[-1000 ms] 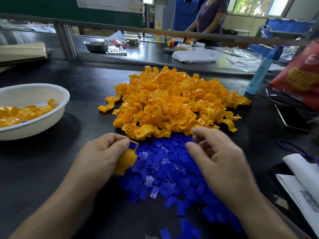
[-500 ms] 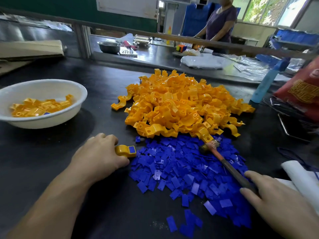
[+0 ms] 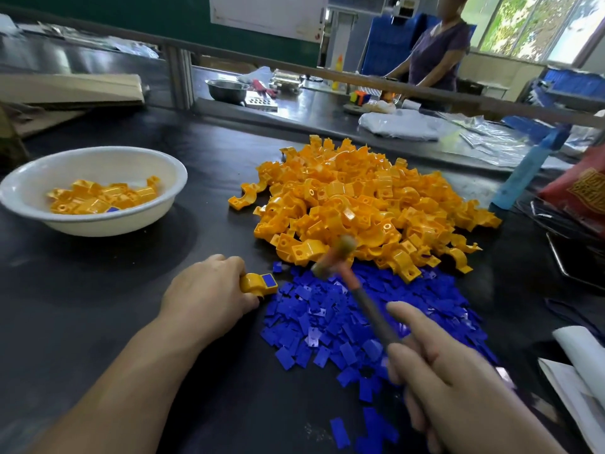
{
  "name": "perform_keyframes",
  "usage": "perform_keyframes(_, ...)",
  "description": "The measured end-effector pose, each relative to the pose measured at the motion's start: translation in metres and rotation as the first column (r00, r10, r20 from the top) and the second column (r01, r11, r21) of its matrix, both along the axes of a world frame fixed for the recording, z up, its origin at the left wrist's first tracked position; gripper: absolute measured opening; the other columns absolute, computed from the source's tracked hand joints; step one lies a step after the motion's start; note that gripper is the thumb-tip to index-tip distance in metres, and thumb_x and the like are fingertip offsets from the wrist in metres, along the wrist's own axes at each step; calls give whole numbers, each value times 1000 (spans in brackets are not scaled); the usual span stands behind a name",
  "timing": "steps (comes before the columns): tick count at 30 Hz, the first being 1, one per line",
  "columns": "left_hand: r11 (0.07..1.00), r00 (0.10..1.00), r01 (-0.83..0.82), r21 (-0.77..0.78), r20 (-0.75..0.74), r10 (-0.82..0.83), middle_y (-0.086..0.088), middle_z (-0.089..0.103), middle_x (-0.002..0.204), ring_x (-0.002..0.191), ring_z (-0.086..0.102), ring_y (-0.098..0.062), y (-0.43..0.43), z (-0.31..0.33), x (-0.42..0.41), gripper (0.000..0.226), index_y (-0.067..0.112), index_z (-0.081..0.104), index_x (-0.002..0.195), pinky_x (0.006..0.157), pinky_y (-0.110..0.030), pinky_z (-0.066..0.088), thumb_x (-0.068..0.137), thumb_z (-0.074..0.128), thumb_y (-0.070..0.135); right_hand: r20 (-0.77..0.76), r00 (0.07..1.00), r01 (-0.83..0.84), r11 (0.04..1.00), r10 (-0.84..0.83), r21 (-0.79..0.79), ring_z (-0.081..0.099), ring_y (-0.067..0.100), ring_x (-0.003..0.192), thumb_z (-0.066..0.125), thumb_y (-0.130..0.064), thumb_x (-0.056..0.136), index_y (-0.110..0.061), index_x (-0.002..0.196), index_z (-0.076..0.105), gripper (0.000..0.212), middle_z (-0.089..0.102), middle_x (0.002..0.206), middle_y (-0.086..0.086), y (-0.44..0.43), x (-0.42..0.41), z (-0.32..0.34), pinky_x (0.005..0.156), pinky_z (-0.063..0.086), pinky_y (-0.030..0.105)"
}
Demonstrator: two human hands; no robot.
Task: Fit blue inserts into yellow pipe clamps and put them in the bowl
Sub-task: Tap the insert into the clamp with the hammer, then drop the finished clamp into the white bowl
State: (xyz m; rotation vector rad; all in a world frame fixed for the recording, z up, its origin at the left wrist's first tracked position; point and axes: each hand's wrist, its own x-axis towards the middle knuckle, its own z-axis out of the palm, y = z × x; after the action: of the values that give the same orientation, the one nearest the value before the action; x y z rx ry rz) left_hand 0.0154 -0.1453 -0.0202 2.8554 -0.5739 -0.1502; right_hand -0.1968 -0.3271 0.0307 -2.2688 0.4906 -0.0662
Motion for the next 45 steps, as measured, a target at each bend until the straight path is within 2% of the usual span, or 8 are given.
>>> perform_keyframes(9,1000,999,5,-24,33,-4,11,49,88,79,51,-9,-1,-5,2,32,35,54,97,67,-31,51,78,67,58,-26,972,-229,910,234,-346,57,6,87,38,-41,99,-50,134,23,39,59,97,-13,26,41,-15,77,50,24)
perform_keyframes(15,999,998,19,-33,53,-17,9,50,92,86,54,-13,-1,-7,2,36,32,55,101,71,-34,53,79,67,58,-17,972,-230,925,236,-301,58,-1,71,40,-45,96,-63,116,23,31,61,82,-16,13,47,-3,60,50,24)
perform_keyframes(19,999,998,17,-40,58,-15,8,52,95,88,54,-15,0,-8,3,37,31,56,103,71,-33,52,79,67,57,146,963,-156,913,225,-377,57,0,72,39,-43,96,-52,134,26,41,58,78,-13,20,54,-14,60,48,19)
perform_keyframes(22,999,998,10,-46,56,-7,9,51,93,87,54,-14,1,-8,2,37,32,56,102,70,-33,52,79,66,58,11,963,-241,876,270,-419,57,8,75,38,-39,99,-46,135,25,38,59,86,-10,27,59,-23,68,51,28)
perform_keyframes(30,999,998,-3,-51,55,5,9,51,94,89,54,-14,1,-6,0,36,32,56,103,71,-32,51,80,65,58,148,977,-112,961,153,-253,59,-5,68,50,-39,91,-79,105,30,47,57,86,-37,6,35,-1,56,46,12)
perform_keyframes(38,977,992,-102,-186,-91,86,8,59,84,77,57,-10,5,2,4,35,31,59,84,62,-33,48,76,63,66,183,982,169,681,-53,-712,51,5,48,88,-11,51,-17,107,69,60,54,69,-11,-38,-18,-23,51,43,16)
perform_keyframes(40,856,955,-226,-465,-278,101,4,67,84,78,63,-13,9,4,5,32,29,65,86,70,-38,55,77,69,59,135,986,166,656,-98,-736,47,10,48,93,-10,43,-12,105,70,66,57,68,-5,-46,-22,-28,45,37,18)
perform_keyframes(45,51,788,-601,-798,-602,-128,-1,64,61,46,57,-8,24,36,20,42,15,62,79,40,-19,41,75,71,57,69,988,142,642,-138,-753,49,-5,109,43,-58,90,-45,143,12,64,47,120,-21,-56,-25,-32,81,35,11)
